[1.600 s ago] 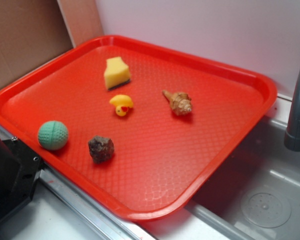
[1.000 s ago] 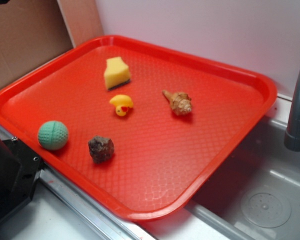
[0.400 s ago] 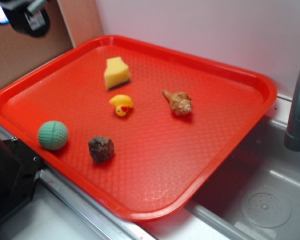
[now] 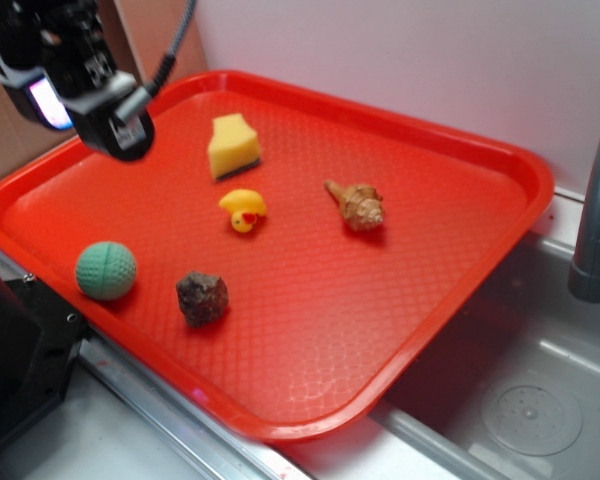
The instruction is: Grab the rock.
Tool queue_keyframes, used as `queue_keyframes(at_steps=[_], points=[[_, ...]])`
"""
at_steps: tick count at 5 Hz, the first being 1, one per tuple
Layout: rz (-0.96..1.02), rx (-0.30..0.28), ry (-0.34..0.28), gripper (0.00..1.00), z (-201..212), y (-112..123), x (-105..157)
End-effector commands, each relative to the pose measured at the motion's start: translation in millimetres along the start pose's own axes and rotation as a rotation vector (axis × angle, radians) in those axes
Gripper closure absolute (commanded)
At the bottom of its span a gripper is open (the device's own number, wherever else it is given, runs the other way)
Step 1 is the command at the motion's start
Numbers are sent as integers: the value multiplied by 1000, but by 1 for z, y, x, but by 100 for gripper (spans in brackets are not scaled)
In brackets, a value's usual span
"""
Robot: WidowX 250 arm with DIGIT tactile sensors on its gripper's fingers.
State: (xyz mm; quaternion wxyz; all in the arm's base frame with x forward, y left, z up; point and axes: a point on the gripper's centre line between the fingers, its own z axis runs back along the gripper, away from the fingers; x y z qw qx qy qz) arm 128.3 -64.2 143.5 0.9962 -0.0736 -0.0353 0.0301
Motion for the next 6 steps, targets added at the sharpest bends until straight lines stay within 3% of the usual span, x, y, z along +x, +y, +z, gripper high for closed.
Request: queue_keyframes(at_steps=[1,4,6], points=[[-5,26,28,0,-37,-13,-1],[-6,124,100,0,-105,-8,9],[-39,149,135,0,-128,-10,14]])
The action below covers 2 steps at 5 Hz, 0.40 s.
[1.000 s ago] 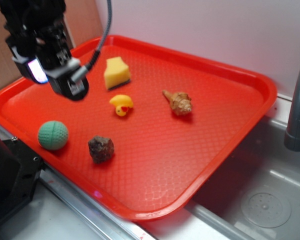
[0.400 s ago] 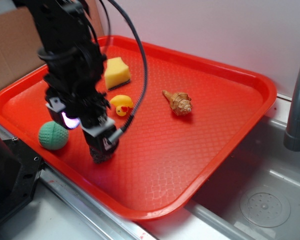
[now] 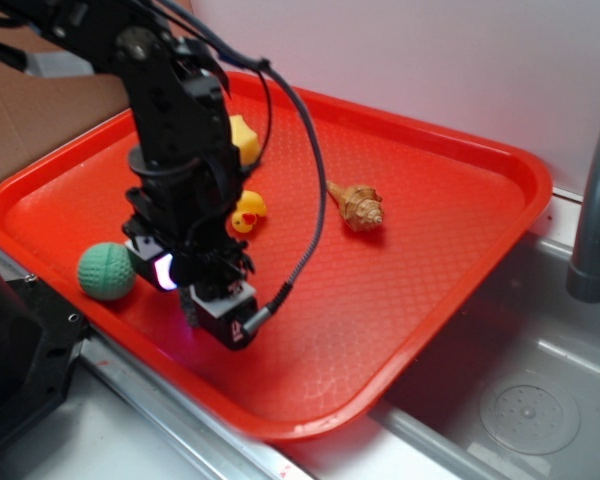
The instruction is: Grab the rock.
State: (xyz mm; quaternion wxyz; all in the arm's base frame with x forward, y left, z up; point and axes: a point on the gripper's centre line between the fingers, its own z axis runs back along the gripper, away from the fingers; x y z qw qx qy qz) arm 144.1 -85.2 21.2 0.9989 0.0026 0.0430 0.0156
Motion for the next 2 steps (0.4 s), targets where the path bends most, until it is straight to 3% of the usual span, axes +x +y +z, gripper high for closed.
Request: queue_keyframes(at_steps=[1,2], points=[[1,-6,-24,100,-1,-5,7],[17,-7,-34,100,2,0,8]])
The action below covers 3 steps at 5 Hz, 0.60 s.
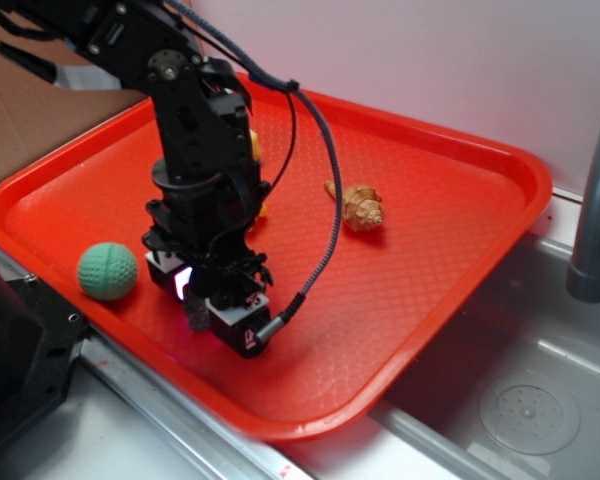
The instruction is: Grab the rock.
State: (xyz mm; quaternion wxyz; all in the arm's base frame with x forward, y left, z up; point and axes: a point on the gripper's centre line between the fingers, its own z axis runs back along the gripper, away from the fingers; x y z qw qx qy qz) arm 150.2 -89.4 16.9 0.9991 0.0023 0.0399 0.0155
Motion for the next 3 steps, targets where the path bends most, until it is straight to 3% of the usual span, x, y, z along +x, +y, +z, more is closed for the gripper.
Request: queue_keyframes(at_steps=[1,3], points=[[51,-35,-33,100,23,15,11],[130,-38,-133,100,102,26,26]])
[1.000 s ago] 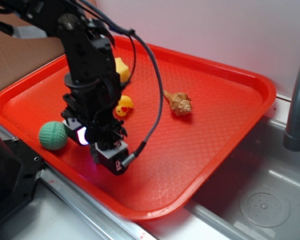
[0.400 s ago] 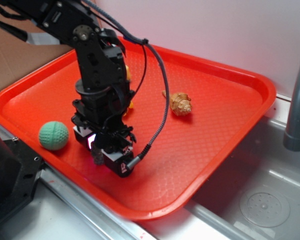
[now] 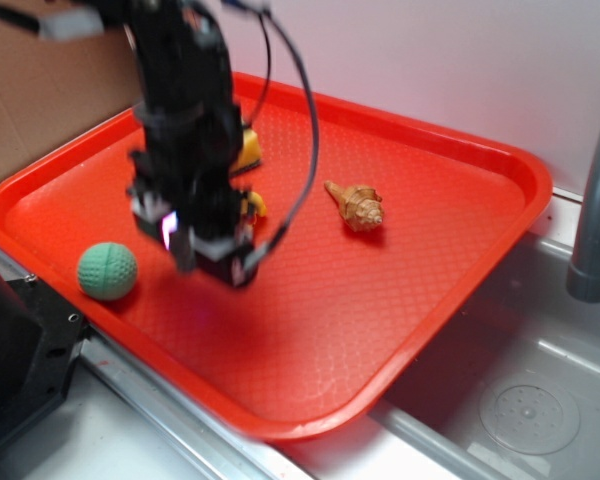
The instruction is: Grab the rock.
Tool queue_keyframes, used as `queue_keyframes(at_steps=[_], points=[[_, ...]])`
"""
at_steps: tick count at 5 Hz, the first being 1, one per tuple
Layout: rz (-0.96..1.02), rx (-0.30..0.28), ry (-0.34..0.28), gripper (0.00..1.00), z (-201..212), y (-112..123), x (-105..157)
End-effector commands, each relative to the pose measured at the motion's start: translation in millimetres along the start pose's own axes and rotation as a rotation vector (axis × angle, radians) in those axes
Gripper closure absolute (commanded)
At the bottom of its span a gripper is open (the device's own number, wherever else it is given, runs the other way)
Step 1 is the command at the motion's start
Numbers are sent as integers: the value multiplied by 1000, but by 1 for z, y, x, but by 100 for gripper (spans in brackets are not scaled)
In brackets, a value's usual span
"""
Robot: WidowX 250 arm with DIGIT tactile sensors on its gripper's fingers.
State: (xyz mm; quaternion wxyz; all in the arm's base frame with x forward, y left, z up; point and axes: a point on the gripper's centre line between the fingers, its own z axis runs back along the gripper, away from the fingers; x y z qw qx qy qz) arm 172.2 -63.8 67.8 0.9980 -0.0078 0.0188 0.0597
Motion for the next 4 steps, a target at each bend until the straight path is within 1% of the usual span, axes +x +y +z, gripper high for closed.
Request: queue_keyframes(at_steps=[1,2,3,4], points=[[64,-38,-122,100,86,5,15],[44,-73,-142,100,111,15,16],[45,-52,-186,100,119,22,15],[22,-23,-200,100,119,24,19]])
